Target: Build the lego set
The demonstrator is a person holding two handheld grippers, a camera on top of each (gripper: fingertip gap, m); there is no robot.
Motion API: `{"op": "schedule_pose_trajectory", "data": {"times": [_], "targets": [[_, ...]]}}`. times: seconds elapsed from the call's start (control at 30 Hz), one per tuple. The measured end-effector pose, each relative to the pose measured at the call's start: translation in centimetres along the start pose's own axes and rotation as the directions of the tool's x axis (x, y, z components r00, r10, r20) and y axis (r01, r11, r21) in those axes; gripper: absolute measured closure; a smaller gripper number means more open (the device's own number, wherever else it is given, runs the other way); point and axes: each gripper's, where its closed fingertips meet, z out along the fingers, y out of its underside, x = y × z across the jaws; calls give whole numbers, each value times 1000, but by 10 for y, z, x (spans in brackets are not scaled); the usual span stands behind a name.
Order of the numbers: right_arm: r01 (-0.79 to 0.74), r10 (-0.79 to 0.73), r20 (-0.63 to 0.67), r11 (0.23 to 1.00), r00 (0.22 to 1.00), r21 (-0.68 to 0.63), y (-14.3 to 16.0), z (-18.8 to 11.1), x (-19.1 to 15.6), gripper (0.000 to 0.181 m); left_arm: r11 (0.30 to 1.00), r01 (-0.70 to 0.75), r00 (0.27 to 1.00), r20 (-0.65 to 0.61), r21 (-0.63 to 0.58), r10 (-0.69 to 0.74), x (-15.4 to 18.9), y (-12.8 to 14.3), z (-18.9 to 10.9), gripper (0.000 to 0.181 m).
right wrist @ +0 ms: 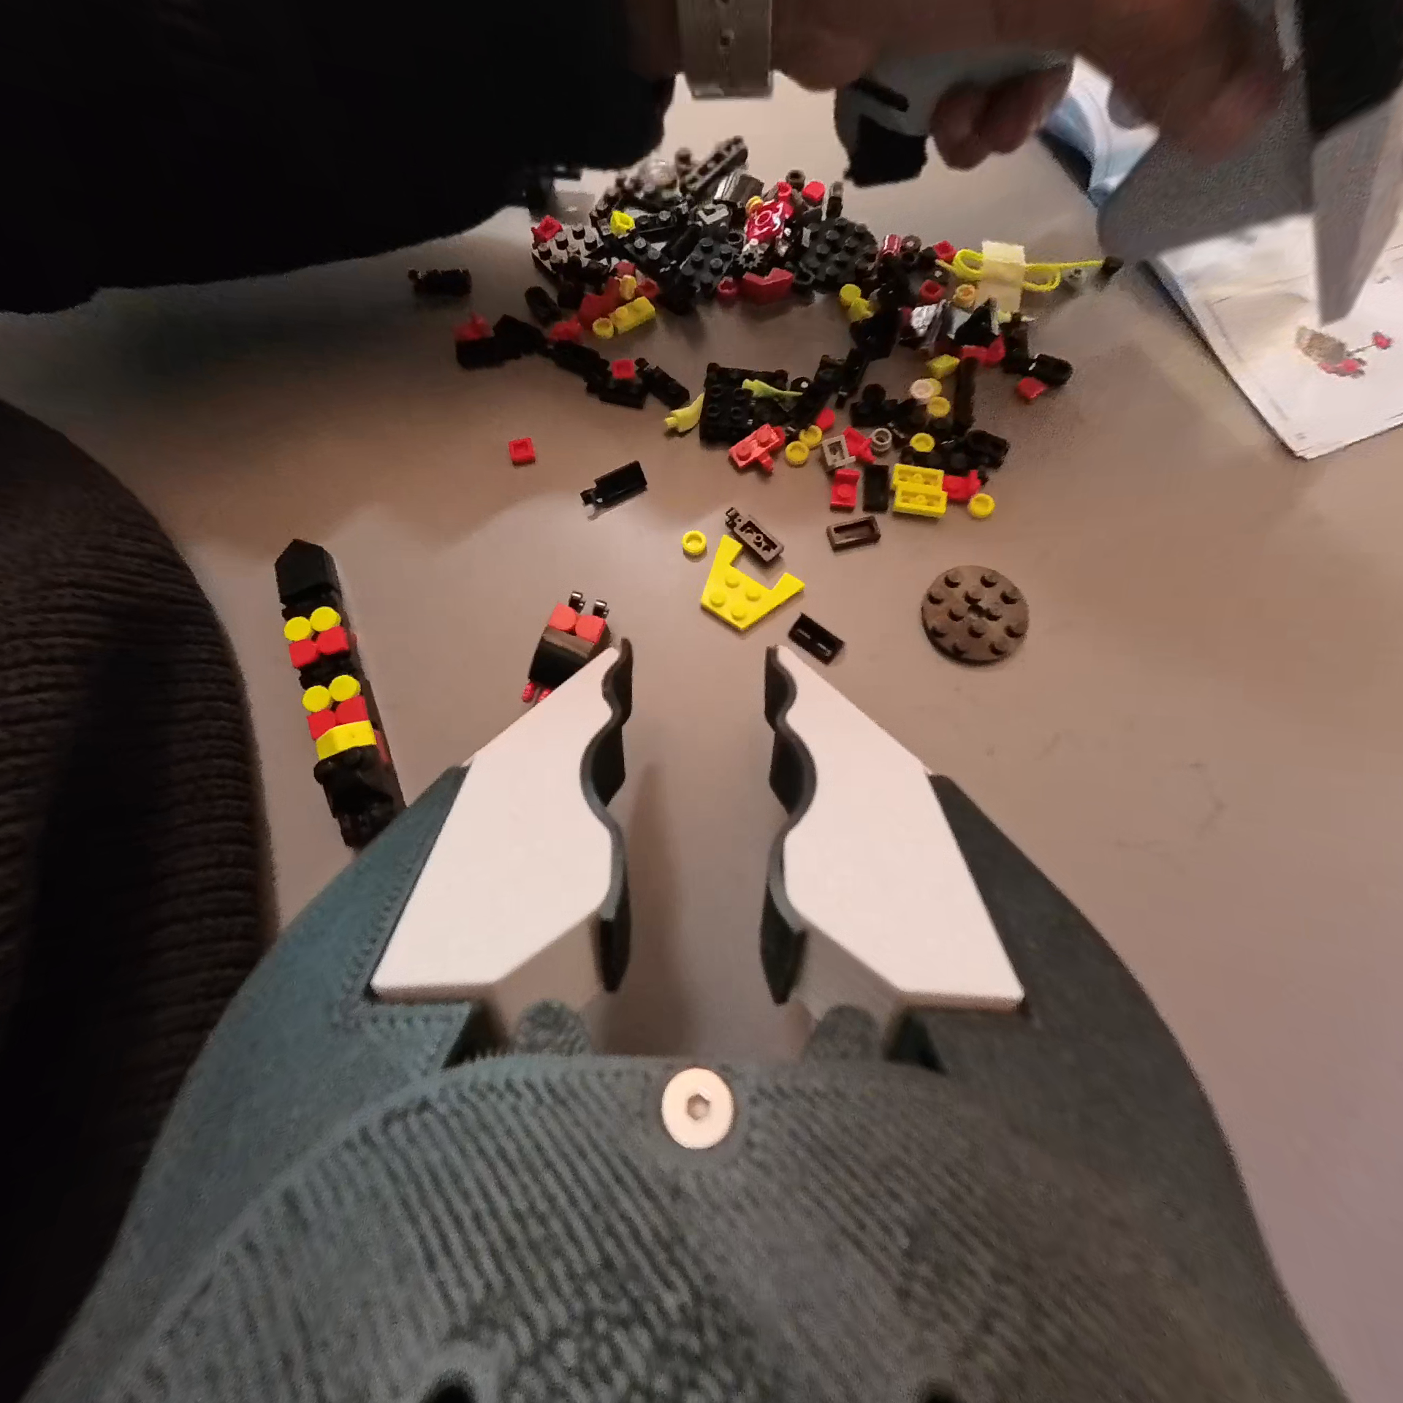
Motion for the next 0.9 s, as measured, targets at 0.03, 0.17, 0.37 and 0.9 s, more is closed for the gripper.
{"op": "schedule_pose_trajectory", "data": {"times": [0.03, 0.17, 0.37, 0.9], "targets": [[2, -2, 0, 1000, 1000, -2, 0, 0, 0, 147, 999, -36, 999, 17, -12, 36, 3, 2, 5, 116], [1, -1, -15, 1000, 1000, 0, 1, -2, 3, 147, 999, 0, 1000, 16, -37, 1, 8, 7, 17, 131], [-2, 2, -6, 1000, 1000, -6, 2, 0, 2, 147, 997, 57, 998, 8, -48, -57, -2, 9, 15, 160], [-9, 9, -7, 1000, 1000, -9, 2, 1, 3, 146, 998, 41, 997, -71, 53, -38, -3, -9, -4, 181]]}}
